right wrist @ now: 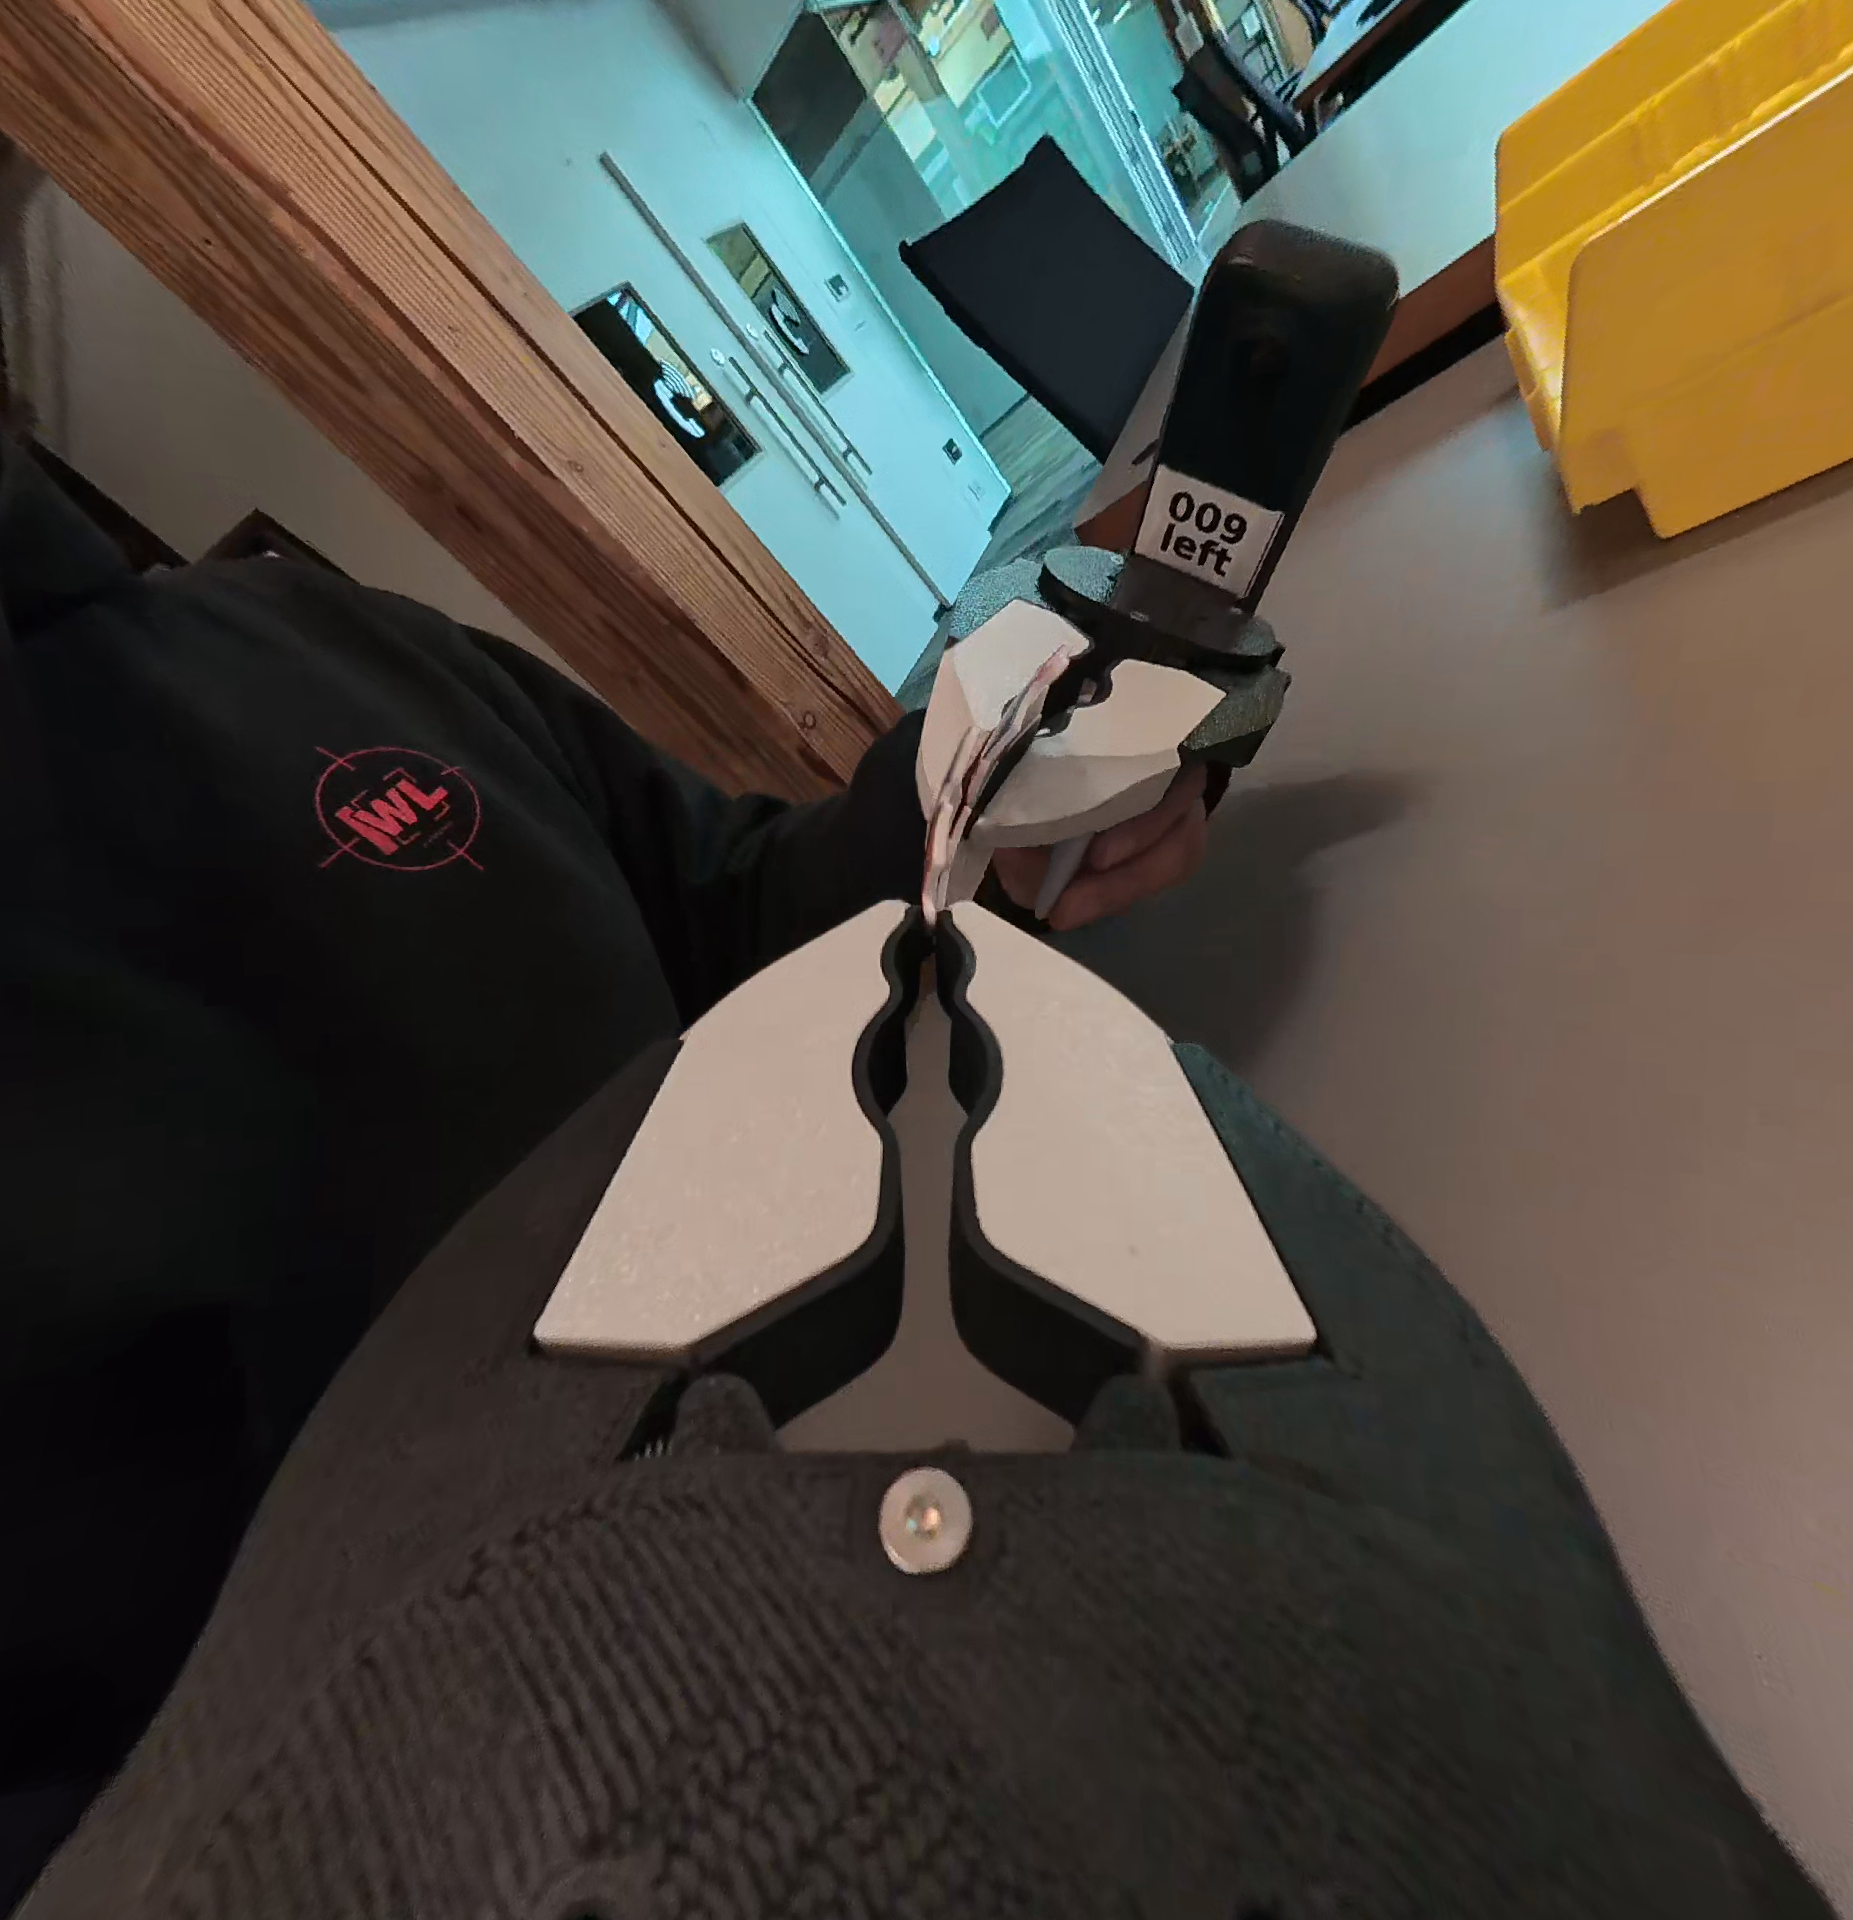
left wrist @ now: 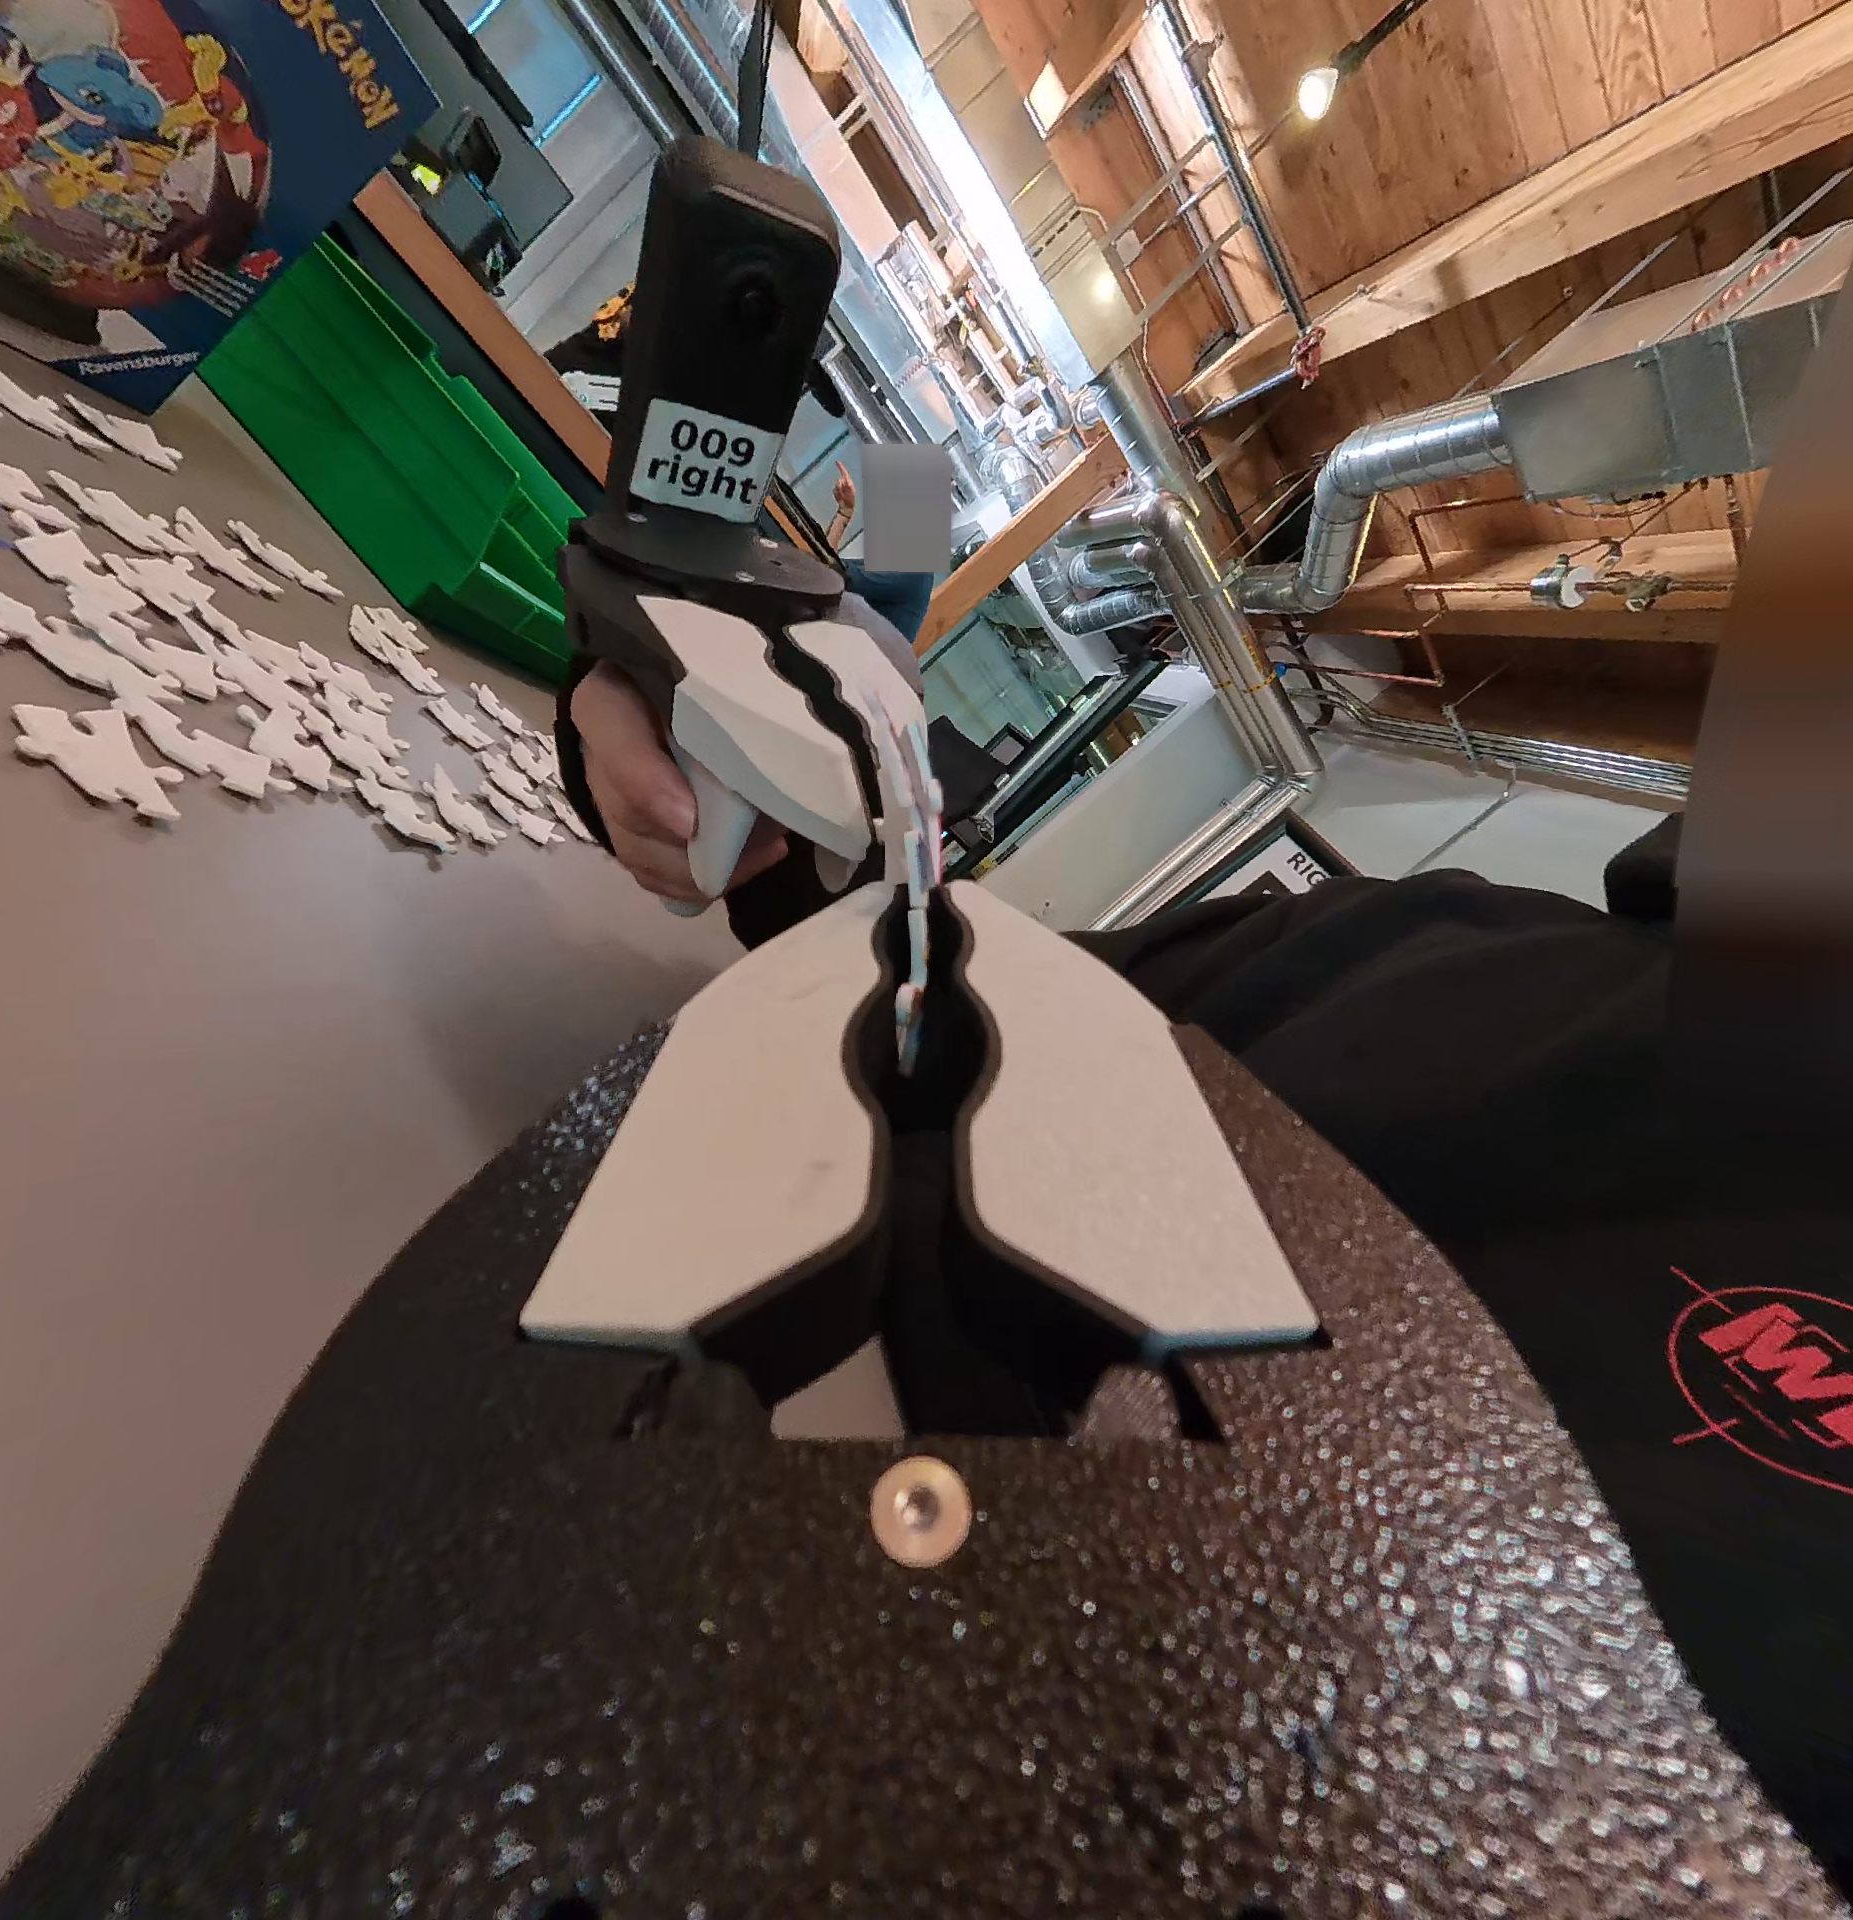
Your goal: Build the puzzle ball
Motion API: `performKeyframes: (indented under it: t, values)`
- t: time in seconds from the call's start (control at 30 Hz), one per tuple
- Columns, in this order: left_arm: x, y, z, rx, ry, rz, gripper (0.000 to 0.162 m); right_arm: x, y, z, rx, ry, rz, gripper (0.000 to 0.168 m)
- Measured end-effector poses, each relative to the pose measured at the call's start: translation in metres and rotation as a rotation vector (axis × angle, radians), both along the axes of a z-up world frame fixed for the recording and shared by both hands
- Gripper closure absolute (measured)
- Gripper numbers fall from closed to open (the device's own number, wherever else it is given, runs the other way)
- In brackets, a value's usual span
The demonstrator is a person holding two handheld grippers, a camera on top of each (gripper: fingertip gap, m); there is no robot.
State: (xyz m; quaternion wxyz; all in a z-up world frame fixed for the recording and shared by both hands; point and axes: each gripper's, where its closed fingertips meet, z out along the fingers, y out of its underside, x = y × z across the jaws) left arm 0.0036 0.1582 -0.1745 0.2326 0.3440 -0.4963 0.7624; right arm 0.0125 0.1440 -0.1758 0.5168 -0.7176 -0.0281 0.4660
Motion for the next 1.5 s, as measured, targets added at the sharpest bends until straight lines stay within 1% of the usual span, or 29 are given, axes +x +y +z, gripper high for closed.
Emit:
performKeyframes:
  t: [0.1,0.33,0.7,0.93,1.13,1.37,1.43,1.5]
  values:
    - [0.001,0.000,-0.001,0.006,0.006,0.007,0.159,0.001,0.001,-0.002,-0.033,0.015,0.010,0.166]
    - [0.002,0.000,-0.009,0.080,0.003,0.024,0.159,0.002,0.002,-0.010,-0.117,0.028,0.013,0.165]
    - [-0.001,-0.004,-0.013,0.121,-0.009,0.001,0.159,-0.001,-0.003,-0.015,-0.200,-0.011,0.065,0.165]
    - [-0.003,-0.006,-0.016,0.157,-0.026,-0.007,0.159,-0.002,-0.003,-0.016,-0.228,-0.026,0.077,0.165]
    - [-0.001,-0.004,-0.013,0.134,-0.031,0.009,0.159,-0.002,-0.002,-0.016,-0.225,-0.008,0.067,0.165]
    - [0.000,-0.004,-0.013,0.149,-0.040,0.024,0.159,-0.001,-0.003,-0.016,-0.240,-0.023,0.072,0.166]
    - [0.000,-0.005,-0.013,0.152,-0.042,0.022,0.154,-0.002,-0.003,-0.017,-0.255,-0.037,0.078,0.166]
    - [0.000,-0.007,-0.016,0.177,-0.046,0.027,0.157,-0.003,-0.003,-0.018,-0.260,-0.047,0.088,0.166]
